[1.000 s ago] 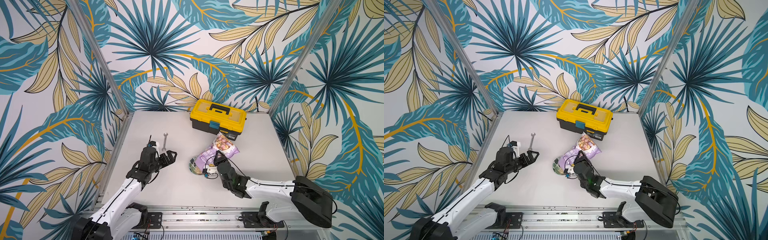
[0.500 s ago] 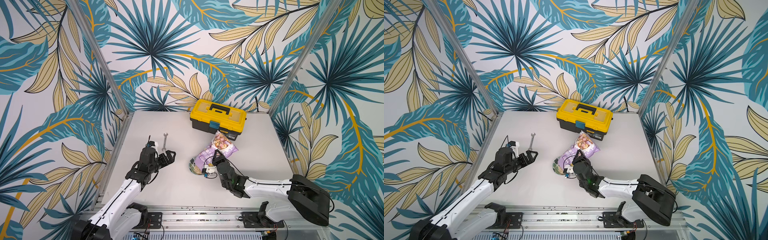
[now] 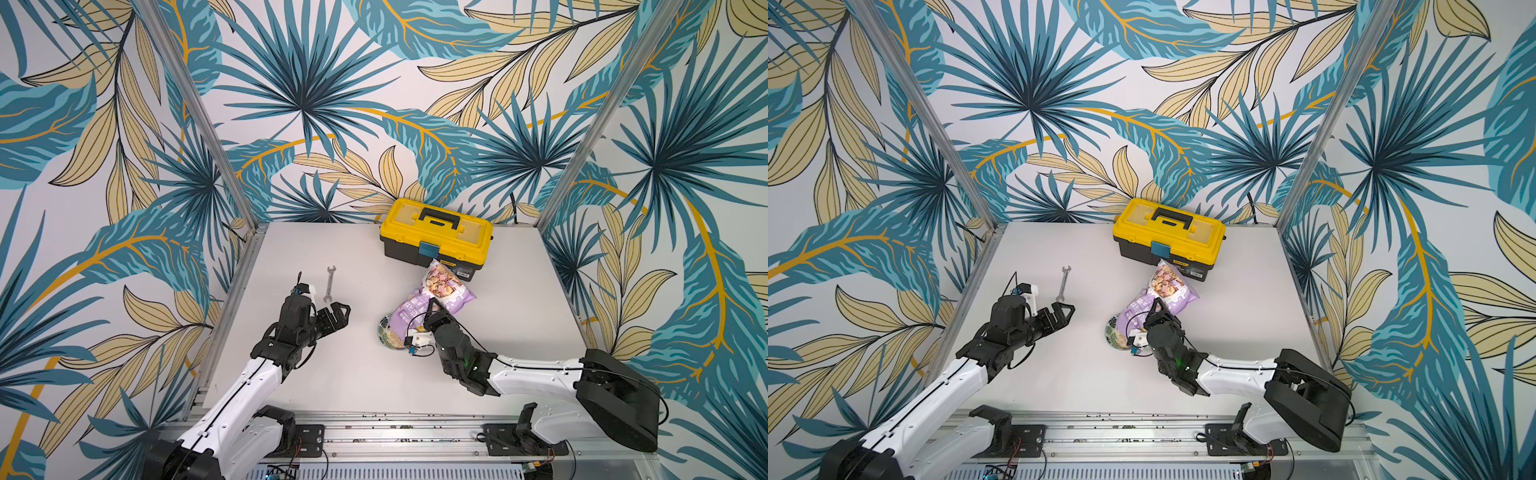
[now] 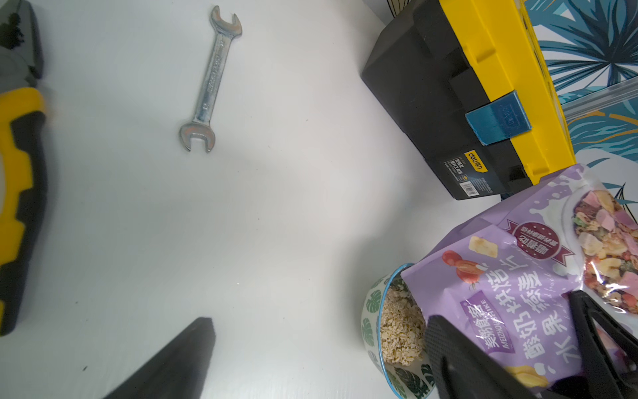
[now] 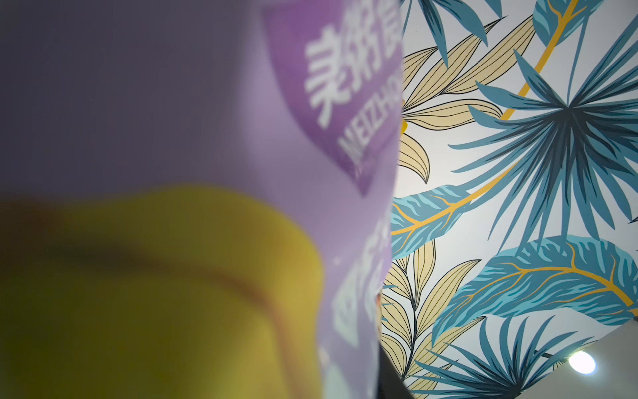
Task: Pour the oats into the breakfast bowl
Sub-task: Pour the oats into the bowl.
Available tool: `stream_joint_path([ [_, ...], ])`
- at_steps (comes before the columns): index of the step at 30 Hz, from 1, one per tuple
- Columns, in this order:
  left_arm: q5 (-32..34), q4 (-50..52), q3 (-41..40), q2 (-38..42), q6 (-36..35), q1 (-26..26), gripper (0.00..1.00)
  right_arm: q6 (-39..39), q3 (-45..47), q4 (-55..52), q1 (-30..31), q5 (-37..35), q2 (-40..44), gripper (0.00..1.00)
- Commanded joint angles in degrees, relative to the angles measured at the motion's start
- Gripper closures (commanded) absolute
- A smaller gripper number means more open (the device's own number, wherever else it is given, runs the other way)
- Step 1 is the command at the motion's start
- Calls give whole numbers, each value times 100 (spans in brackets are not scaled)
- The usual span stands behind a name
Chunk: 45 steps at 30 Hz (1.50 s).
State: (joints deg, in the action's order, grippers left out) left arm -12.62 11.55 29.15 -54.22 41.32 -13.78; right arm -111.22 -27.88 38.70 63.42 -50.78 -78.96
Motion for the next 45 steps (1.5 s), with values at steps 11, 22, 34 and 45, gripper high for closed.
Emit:
stream_joint_path([
  [11,85,102,52,82,-146,42,0,538,-411,616,108,-140,-79,100],
  [22,109,150,65,78,-185,42,0,601,-117,365,109,-185,277,100],
  [34,111,173,82,68,-188,42,0,489,-115,394,110,-331,404,100],
  [45,115,234,137,70,-220,42,0,210,-47,471,100,-271,538,100],
])
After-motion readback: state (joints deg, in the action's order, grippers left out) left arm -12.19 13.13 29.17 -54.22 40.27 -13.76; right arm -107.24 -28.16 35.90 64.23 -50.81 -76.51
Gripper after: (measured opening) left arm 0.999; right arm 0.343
